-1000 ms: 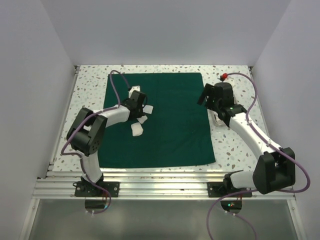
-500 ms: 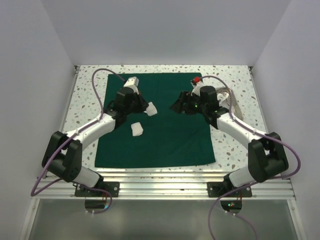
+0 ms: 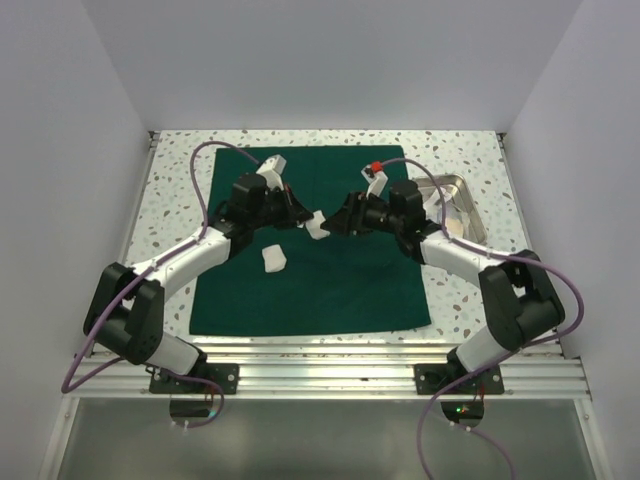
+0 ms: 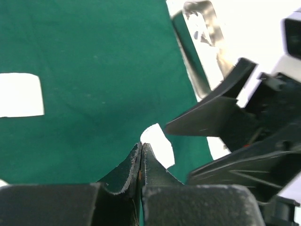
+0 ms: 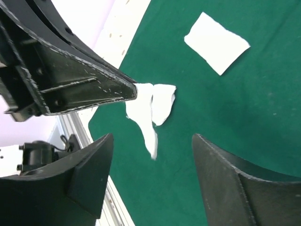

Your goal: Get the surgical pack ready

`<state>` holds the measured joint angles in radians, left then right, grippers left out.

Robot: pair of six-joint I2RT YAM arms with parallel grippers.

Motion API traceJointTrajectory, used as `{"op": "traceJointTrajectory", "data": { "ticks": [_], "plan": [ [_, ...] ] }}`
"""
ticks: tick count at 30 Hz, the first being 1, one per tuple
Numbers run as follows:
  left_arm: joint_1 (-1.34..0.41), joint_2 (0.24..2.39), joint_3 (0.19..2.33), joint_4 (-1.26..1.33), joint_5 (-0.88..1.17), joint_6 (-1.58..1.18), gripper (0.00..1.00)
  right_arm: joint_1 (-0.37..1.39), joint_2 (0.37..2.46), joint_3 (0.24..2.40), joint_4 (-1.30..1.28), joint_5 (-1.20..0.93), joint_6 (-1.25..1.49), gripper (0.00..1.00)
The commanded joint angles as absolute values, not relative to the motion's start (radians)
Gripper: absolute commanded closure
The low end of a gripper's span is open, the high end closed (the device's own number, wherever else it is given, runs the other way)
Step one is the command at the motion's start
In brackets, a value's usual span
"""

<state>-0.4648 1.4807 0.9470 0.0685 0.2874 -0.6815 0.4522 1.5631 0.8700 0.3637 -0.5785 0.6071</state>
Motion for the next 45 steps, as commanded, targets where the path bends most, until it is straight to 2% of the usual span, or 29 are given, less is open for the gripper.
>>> {"op": "traceJointTrajectory", "data": {
  "ticks": [1, 2, 3, 5, 8, 9, 10, 12, 13, 14, 16, 22, 25, 31, 34, 42, 43, 44, 45],
  "plan": [
    [-0.46, 1.471, 0.974, 0.147, 0.365, -0.721, 1.0, 0.472, 1.588, 0.919, 0.391, -0.606, 0.586, 0.3],
    [-0.46, 1.471, 0.974, 0.152, 0.368, -0.719, 1.0, 0.479, 1.594, 0.926, 0.385, -0.604, 0.586, 0.34],
    [-0.46, 1.47, 0.976, 0.152, 0.367, -0.721, 1.0, 0.48, 1.6, 0.93, 0.379, -0.606, 0.584, 0.45],
    [-0.46, 1.473, 0.977, 0.15, 0.371, -0.719, 1.0, 0.485, 1.612, 0.933, 0.387, -0.609, 0.592, 0.53],
    [-0.46, 1.47, 0.977, 0.161, 0.377, -0.724, 1.0, 0.488, 1.621, 0.937, 0.396, -0.62, 0.604, 0.8],
    [-0.46, 1.468, 0.974, 0.164, 0.38, -0.723, 1.0, 0.488, 1.62, 0.936, 0.399, -0.614, 0.606, 0.98],
    [-0.46, 1.467, 0.971, 0.166, 0.38, -0.716, 0.92, 0.488, 1.614, 0.927, 0.4, -0.604, 0.606, 1.0],
    [-0.46, 1.462, 0.968, 0.149, 0.365, -0.7, 0.73, 0.488, 1.585, 0.919, 0.399, -0.574, 0.606, 1.0],
    [-0.46, 1.459, 0.969, 0.129, 0.31, -0.684, 0.31, 0.486, 1.575, 0.916, 0.376, -0.539, 0.601, 1.0],
    [-0.46, 1.442, 0.968, 0.08, 0.278, -0.68, 0.21, 0.485, 1.563, 0.919, 0.358, -0.516, 0.597, 1.0],
    [-0.459, 1.419, 0.962, 0.046, 0.2, -0.66, 0.11, 0.479, 1.528, 0.928, 0.271, -0.436, 0.581, 1.0],
    [-0.454, 1.348, 0.945, -0.073, 0.04, -0.605, 0.0, 0.324, 1.485, 0.936, 0.192, -0.439, 0.604, 1.0],
    [-0.454, 1.324, 0.92, -0.13, -0.036, -0.58, 0.0, 0.153, 1.491, 0.953, 0.131, -0.463, 0.62, 1.0],
    [-0.453, 1.273, 0.822, -0.136, -0.123, -0.557, 0.0, -0.036, 1.5, 1.003, -0.064, -0.292, 0.589, 1.0],
    [-0.453, 1.267, 0.79, -0.133, -0.132, -0.554, 0.0, -0.049, 1.525, 1.06, -0.178, -0.137, 0.529, 1.0],
    [-0.453, 1.279, 0.721, -0.121, -0.161, -0.574, 0.0, -0.049, 1.636, 1.123, -0.247, 0.144, 0.512, 1.0],
    [-0.454, 1.276, 0.712, -0.115, -0.166, -0.58, 0.0, -0.049, 1.652, 1.141, -0.247, 0.158, 0.505, 0.97],
    [-0.454, 1.273, 0.691, -0.11, -0.172, -0.586, 0.0, -0.049, 1.672, 1.16, -0.258, 0.16, 0.497, 0.71],
    [-0.454, 1.273, 0.683, -0.104, -0.173, -0.591, 0.0, -0.051, 1.702, 1.179, -0.294, 0.156, 0.488, 0.65]
  ]
}}
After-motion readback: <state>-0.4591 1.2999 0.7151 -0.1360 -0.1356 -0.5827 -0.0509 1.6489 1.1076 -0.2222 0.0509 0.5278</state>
